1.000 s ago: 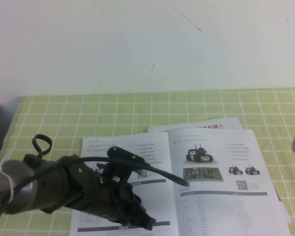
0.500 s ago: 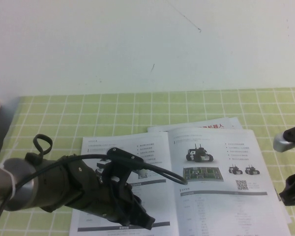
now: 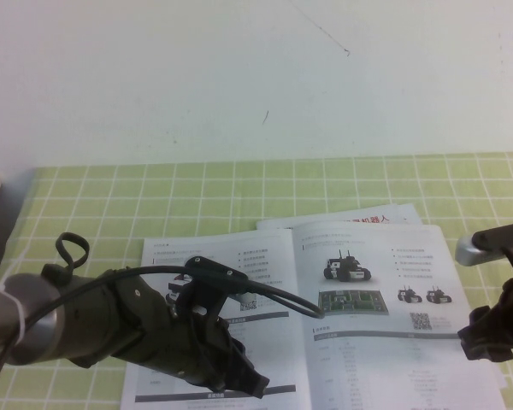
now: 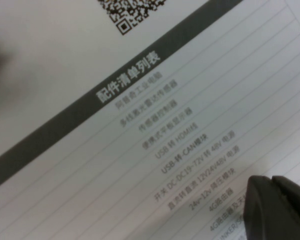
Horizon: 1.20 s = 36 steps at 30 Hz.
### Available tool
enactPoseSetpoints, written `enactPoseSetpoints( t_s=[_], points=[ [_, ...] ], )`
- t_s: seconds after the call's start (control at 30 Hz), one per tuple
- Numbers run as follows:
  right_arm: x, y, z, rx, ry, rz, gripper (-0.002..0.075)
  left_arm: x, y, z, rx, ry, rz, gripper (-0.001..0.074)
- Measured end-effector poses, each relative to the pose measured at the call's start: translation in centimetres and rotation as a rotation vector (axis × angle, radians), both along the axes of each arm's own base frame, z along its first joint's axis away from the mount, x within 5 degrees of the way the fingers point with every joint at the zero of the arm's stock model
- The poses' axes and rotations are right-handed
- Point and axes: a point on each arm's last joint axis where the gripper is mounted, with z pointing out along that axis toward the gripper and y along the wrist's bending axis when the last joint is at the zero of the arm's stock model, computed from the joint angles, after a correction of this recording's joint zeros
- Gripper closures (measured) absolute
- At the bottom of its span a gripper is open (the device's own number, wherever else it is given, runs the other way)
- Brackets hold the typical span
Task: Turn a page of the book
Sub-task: Open the closed book
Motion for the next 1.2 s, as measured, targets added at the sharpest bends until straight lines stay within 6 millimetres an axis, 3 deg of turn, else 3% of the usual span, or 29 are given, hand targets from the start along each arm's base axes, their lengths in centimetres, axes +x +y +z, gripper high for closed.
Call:
enactPoseSetpoints(
  t_s=[0.57,1.2],
  points=[
    [0.7,0.4,-2.1,0.034,0.047,-0.065,0.0318,0.0,0.0,0.0,-0.001,0.001,0.002,0.0738],
    [0.8,1.0,-2.2,0.101,0.042,-0.052,0.0319,0.0,0.0,0.0,-0.001,0.001,0.002,0.0738]
  ],
)
